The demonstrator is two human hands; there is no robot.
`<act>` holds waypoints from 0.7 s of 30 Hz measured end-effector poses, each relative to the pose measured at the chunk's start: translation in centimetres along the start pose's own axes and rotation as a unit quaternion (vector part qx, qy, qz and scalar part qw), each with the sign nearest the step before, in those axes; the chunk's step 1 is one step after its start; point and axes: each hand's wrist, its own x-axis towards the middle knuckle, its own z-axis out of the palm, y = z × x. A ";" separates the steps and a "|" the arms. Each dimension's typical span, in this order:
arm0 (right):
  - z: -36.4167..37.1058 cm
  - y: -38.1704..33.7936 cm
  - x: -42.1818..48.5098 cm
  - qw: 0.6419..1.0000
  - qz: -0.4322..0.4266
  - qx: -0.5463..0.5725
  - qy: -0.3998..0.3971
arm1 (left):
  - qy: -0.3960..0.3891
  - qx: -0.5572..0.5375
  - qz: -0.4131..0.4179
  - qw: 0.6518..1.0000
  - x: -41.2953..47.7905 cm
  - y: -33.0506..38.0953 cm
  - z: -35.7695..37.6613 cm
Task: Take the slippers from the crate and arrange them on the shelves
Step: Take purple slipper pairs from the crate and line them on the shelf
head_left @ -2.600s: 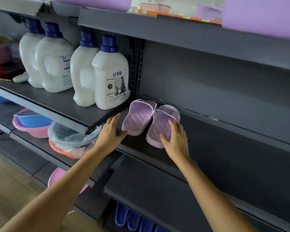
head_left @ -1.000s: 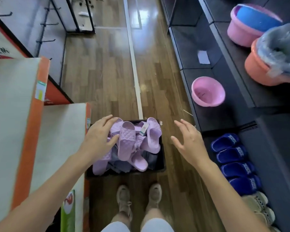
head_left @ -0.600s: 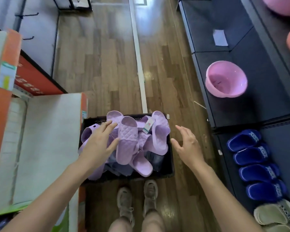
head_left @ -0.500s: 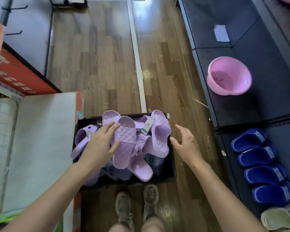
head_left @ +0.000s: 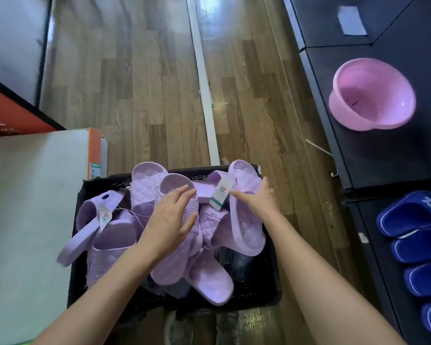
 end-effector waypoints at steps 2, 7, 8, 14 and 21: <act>0.3 0.1 0.1 1.000 0.004 -0.006 0.004 | -0.005 -0.003 -0.003 1.000 -0.2 -0.2 0.3; -1.2 0.5 -2.1 0.996 -0.031 0.049 0.065 | 0.002 -0.030 0.005 1.000 -1.0 0.5 0.6; -1.8 0.7 -2.9 0.994 -0.039 0.060 0.081 | 0.004 -0.040 0.005 0.999 -1.2 0.9 0.5; -4.8 2.8 -6.5 0.983 -0.078 0.099 0.130 | 0.012 -0.180 -0.003 0.984 -0.7 4.3 1.5; -5.6 6.3 -7.6 0.983 -0.060 0.072 0.160 | -0.026 -0.206 -0.109 0.972 4.8 5.9 4.2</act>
